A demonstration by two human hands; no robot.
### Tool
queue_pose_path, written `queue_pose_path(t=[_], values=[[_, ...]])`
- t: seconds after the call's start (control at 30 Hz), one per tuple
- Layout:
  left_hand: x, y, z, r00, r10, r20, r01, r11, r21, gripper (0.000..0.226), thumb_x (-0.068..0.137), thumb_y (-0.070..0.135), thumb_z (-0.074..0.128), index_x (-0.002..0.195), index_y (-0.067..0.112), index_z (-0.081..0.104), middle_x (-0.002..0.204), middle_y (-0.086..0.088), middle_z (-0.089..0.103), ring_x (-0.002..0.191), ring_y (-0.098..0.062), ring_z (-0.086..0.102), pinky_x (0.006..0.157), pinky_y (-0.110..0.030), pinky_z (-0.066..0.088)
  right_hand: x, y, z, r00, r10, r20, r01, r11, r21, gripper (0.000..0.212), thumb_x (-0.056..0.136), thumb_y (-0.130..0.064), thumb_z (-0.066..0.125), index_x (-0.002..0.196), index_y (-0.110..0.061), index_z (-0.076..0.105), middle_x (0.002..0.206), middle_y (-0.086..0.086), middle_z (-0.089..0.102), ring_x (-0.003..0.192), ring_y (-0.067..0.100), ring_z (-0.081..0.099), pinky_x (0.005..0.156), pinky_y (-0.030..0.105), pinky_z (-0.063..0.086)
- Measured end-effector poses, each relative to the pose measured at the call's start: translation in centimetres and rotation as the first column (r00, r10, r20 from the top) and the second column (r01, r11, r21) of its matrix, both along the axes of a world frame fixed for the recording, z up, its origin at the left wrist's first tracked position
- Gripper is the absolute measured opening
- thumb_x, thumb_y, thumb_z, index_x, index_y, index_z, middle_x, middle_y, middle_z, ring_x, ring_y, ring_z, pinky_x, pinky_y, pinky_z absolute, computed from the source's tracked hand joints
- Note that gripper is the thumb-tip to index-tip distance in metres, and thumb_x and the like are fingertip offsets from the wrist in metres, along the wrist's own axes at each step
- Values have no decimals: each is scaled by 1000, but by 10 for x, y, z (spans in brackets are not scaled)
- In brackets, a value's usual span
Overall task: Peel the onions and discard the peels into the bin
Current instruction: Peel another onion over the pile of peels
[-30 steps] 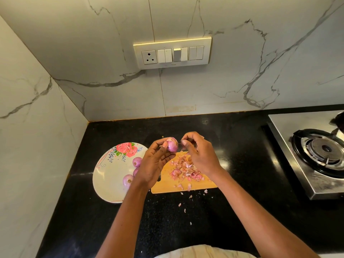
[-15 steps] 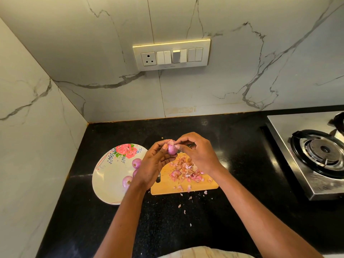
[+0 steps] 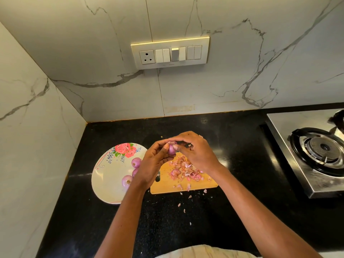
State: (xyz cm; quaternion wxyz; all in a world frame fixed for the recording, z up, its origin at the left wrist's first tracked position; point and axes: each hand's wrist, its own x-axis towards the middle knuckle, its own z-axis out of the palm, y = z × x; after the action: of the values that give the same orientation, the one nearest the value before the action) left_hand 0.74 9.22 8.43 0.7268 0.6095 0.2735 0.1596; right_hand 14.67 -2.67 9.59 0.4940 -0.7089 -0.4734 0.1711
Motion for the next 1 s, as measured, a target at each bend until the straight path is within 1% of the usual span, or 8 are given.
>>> queue_pose_path(t=[0.17,0.3,0.4,0.67,0.77,0.83,0.9,1.0], values=[[-3,3,0,999,-33,-38,37,994,98,44,94,39,56,134,20,59,125,-3,68,111,-21,69,96,-33,57,2,-2,3,998,16,-59,-17,1000,-24,17,91,-24,75,100,-38,70,105,-12,65,102,0,61,81,9,47],[-3,0,0,999,-5,-48,12,990,138,42,93,41,58,131,25,61,124,1,69,109,-16,68,90,-28,57,2,-4,-2,993,-27,-111,22,998,-50,7,98,-22,67,104,-27,67,100,-14,67,97,-2,62,82,8,45],[-3,-1,0,999,35,-36,-29,989,143,40,91,39,61,128,25,63,123,2,69,109,-15,68,86,-25,57,3,-6,-5,991,-67,-115,60,996,-63,10,97,-19,68,104,-23,63,93,-14,67,91,-2,63,78,8,45],[-4,1,3,996,74,-44,-63,975,214,50,81,37,73,128,24,63,121,9,67,107,-1,65,80,-13,54,5,-7,-7,992,-123,-34,120,990,-75,16,99,-15,65,111,-20,73,97,-21,68,95,-10,64,80,8,50],[-3,0,4,995,82,-54,-66,967,248,52,79,39,73,128,25,63,122,9,67,106,1,64,79,-12,54,3,-5,-6,991,-133,2,133,989,-65,19,98,-9,65,113,-16,74,101,-16,69,95,-18,60,80,0,43],[-3,0,4,995,93,-43,-79,965,249,51,79,38,74,127,24,64,122,8,68,108,-3,66,81,-14,55,3,-5,-5,989,-145,17,146,987,-72,17,99,-12,64,112,-14,74,101,-9,72,90,-12,62,80,-3,39],[-3,0,4,993,108,-42,-94,964,247,51,78,37,75,126,24,64,122,8,68,108,-5,67,81,-15,56,4,-5,-7,989,-145,43,148,984,-96,18,97,-9,67,112,-15,75,109,-5,73,91,-4,64,82,-1,43],[-4,-1,5,993,116,-38,-103,965,243,47,81,30,76,126,23,63,120,10,68,105,1,66,77,-11,54,4,-6,-10,991,-131,30,133,984,-118,21,95,-10,68,112,-19,76,114,-12,68,96,-8,62,86,4,48]])
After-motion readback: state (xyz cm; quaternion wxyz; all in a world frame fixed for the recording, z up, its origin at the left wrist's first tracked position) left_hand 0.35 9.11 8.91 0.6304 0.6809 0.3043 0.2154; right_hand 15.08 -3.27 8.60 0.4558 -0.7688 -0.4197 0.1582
